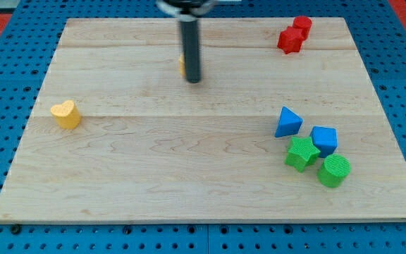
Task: Slide the yellow hexagon into the red star
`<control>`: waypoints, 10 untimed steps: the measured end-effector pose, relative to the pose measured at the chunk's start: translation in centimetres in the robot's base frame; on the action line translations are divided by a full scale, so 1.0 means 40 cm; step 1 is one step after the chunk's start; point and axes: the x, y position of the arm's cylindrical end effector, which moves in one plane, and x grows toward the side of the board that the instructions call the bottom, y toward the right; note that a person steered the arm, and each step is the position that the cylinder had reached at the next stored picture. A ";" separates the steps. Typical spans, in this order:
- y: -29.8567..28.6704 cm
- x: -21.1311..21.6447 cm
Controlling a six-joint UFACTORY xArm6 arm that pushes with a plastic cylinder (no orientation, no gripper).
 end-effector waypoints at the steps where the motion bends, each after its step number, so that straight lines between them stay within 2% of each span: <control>1: 0.089 -0.128; 2: 0.053 0.038; 3: -0.138 0.120; 4: -0.130 -0.049; 5: -0.110 -0.067; 6: -0.007 -0.150; 7: 0.238 -0.193; 8: 0.055 -0.152; 9: -0.085 -0.237; 10: 0.196 -0.314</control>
